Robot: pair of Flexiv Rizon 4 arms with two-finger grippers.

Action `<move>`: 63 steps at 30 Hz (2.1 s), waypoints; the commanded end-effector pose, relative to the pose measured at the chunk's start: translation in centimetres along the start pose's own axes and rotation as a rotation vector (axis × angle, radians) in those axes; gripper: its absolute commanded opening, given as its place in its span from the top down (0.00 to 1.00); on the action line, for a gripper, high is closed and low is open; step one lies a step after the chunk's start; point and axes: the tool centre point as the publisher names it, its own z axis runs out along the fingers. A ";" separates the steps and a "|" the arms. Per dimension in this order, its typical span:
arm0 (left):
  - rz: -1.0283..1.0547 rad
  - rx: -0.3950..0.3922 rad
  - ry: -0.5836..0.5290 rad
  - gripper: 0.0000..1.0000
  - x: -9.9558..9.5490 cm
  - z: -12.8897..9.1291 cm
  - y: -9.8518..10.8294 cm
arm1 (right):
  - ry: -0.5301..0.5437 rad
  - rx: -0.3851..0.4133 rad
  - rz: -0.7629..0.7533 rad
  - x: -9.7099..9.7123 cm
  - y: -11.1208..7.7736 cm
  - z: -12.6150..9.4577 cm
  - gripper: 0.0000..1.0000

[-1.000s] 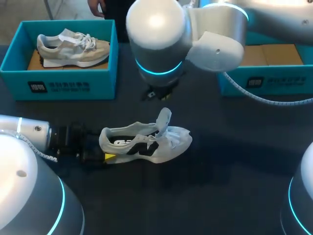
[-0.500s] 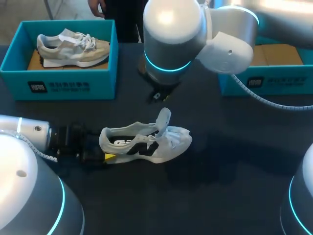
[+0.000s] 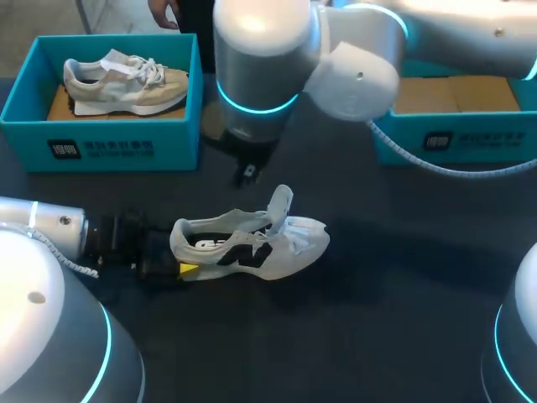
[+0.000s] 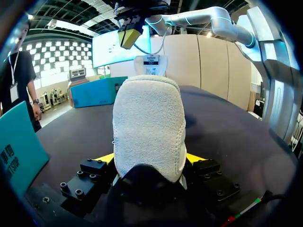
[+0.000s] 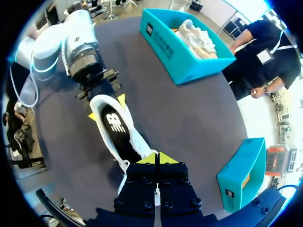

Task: Take the shoe out of the shoebox, open the shoe tongue, remove and reinsert the insole, then place the shoe into the shoebox

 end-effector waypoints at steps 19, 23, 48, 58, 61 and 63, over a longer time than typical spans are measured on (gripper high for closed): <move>0.001 0.000 -0.001 1.00 0.1 -0.1 0.4 | 0.149 0.015 -0.230 5.7 2.2 3.3 1.00; 0.001 0.000 -0.001 1.00 0.1 -0.1 0.4 | 0.166 0.025 -0.246 6.2 2.2 4.3 1.00; 0.001 0.000 -0.001 1.00 0.1 -0.1 0.4 | 0.221 0.056 -0.342 6.9 1.9 8.1 1.00; 0.001 0.000 -0.001 1.00 0.1 -0.1 0.4 | 0.240 0.056 -0.382 7.3 0.8 9.8 1.00; 0.001 0.000 -0.001 1.00 0.1 -0.1 0.4 | 0.222 0.054 -0.392 7.3 0.3 10.0 1.00; 0.001 0.000 -0.001 1.00 0.1 -0.1 0.4 | 0.196 0.050 -0.394 7.3 0.0 10.1 1.00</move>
